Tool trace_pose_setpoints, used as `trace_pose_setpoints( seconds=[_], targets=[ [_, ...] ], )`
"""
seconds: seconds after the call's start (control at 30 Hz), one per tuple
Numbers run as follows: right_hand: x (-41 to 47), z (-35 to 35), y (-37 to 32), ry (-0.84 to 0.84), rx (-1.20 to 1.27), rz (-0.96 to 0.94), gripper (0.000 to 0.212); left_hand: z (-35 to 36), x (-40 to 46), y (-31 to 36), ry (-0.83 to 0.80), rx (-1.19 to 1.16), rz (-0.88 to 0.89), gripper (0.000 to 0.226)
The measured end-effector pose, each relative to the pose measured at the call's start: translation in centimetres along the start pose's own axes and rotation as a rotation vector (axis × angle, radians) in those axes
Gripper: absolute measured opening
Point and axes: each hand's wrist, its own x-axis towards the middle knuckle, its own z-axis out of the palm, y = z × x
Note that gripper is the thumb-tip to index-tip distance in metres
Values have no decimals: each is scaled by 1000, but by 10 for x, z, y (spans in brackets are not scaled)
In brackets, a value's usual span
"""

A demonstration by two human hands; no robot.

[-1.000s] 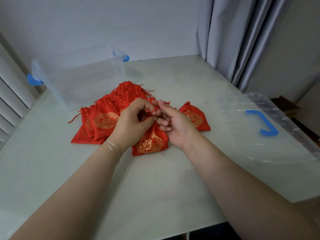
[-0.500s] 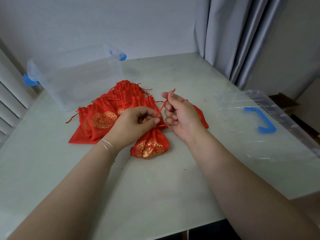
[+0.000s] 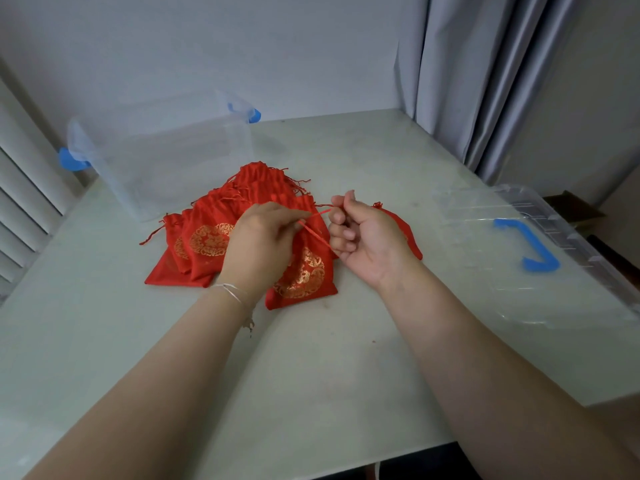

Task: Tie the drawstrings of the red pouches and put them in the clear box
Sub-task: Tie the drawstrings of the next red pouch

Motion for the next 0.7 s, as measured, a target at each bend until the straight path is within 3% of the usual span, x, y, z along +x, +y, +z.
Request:
trace_pose_setpoints(
  seconds=[0.07,0.13,0.23,0.33,0.37,0.43,0.53,0.7],
  targets=[
    [-2,0,1,5,-257,-14,27,-8,2,1,20,-258,-267,18],
    [-5,0,3,13,-520,-23,24,-14,2,1,26,-443,-428,17],
    [-10,2,2,50,-888,-70,29,-21,3,1,-8,-532,-465,20],
    [-7,-3,-1,118,-1198,-482,32,-26,4,2,-77,-528,-419,24],
    [-5,-5,-3,98,-1189,-625,25,-27,4,3,-106,-534,-396,24],
    [-4,-7,-4,-47,-1168,-674,19,-28,3,4,-168,-540,-334,25],
    [-3,-8,-2,-193,-1204,-461,24,-26,0,7,-210,-474,-225,26],
    [-9,-6,-9,-139,-1024,-281,12,-23,-1,7,-122,-346,-159,29]
  ],
)
